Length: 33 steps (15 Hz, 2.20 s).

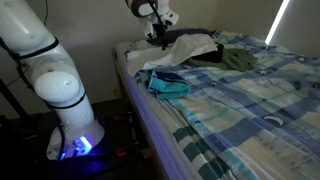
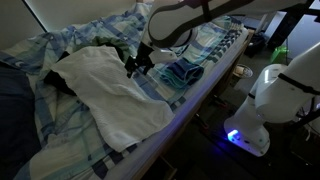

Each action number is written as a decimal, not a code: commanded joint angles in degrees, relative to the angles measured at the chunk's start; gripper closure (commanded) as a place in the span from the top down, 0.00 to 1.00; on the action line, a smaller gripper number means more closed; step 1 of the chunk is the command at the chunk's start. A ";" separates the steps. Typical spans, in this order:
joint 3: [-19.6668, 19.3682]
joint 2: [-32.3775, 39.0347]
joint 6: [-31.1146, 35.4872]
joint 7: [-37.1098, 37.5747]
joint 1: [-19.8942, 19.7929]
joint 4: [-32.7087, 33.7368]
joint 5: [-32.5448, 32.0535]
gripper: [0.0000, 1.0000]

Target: Fold the towel

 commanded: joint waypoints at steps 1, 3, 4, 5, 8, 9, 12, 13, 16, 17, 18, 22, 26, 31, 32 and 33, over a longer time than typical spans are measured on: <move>-2.10 6.21 2.15 -4.57 0.33 5.13 2.67 1.00; -2.73 8.72 3.19 -8.37 0.25 7.63 4.73 1.00; -2.88 10.17 3.92 -10.64 0.20 9.15 6.15 1.00; -2.76 11.65 4.81 -12.20 -0.08 10.52 7.02 1.00; -2.21 15.72 8.83 -14.02 -1.01 14.38 7.60 1.00; -2.00 16.80 9.81 -14.11 -1.24 15.52 7.71 1.00; -1.57 19.74 12.32 -13.58 -2.08 18.37 6.39 1.00; -1.43 20.50 12.89 -13.59 -2.38 19.10 6.36 1.00; -1.31 22.09 14.55 -13.51 -3.50 20.39 6.09 1.00; -1.31 22.55 14.96 -13.37 -3.87 20.65 5.89 1.00; -1.32 23.00 15.26 -13.29 -4.26 20.82 5.72 1.00; -3.37 24.42 15.44 -13.72 -4.06 21.24 6.75 1.00; -3.35 25.51 14.00 -13.68 -5.35 23.96 8.52 1.00; -2.77 26.84 12.93 -13.39 -6.10 27.07 13.01 1.00; -2.90 27.16 12.74 -13.09 -6.08 27.64 13.23 1.00; -3.26 27.48 12.55 -12.34 -5.99 28.19 12.69 1.00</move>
